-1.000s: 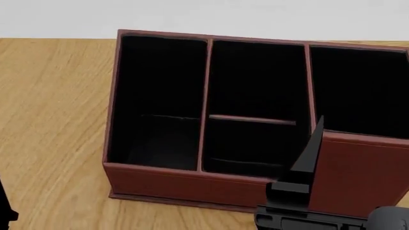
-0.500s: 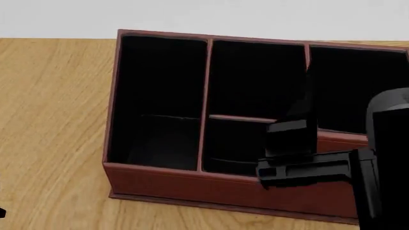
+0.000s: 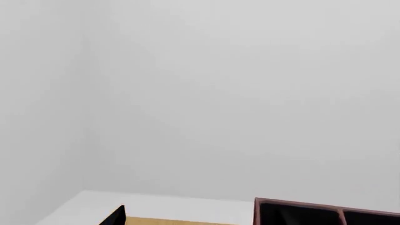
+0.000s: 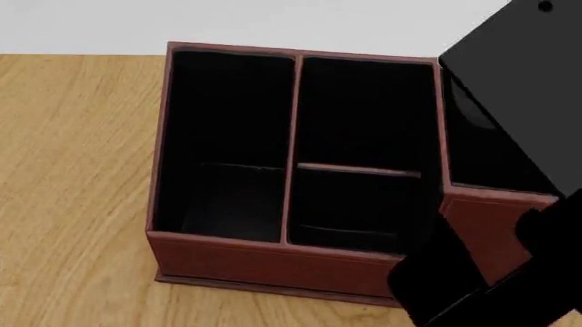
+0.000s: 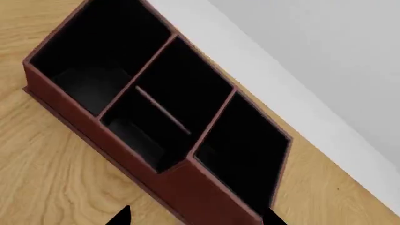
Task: Pick up the book and place it in the front compartment of the caddy.
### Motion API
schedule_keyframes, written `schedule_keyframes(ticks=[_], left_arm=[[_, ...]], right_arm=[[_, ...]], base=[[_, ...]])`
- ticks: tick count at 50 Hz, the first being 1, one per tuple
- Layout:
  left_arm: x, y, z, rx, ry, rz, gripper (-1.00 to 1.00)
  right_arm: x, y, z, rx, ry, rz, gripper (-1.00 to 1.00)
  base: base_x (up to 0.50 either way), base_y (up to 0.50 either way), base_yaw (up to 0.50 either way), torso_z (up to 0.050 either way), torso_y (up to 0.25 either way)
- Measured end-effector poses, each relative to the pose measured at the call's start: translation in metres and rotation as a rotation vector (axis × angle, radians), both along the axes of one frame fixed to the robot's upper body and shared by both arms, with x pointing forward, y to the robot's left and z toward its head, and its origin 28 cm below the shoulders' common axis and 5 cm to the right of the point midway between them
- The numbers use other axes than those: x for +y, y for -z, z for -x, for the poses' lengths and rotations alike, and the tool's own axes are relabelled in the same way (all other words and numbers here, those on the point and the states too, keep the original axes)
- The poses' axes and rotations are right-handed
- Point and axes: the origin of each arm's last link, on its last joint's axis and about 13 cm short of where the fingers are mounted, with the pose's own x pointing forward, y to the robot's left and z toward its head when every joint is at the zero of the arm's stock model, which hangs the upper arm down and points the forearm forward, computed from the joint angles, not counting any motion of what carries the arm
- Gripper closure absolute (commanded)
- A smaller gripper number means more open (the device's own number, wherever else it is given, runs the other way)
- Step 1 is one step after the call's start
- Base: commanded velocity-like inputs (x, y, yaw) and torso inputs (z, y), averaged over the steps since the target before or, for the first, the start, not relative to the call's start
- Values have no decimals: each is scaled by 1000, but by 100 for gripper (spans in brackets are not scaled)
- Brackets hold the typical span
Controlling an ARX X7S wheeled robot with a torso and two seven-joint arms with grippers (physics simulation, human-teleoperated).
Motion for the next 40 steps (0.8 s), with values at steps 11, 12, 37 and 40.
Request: schedule_keyframes(ticks=[11, 12, 37, 40], left_arm=[[-1, -1, -1, -12, 8, 9, -100], [-1, 0, -1, -13, 8, 10, -100], [-1, 5, 0, -9, 9, 22, -100], [-1, 5, 0, -8, 8, 22, -100]], right_arm=[[7, 1, -3, 330, -98, 191, -100], [9, 2, -4, 357, -106, 208, -100], [23, 20, -6, 669, -198, 457, -100], [24, 22, -5, 682, -211, 474, -100]], base=[[0, 0, 0, 0, 0], [0, 0, 0, 0, 0], [0, 0, 0, 0, 0], [0, 0, 0, 0, 0]])
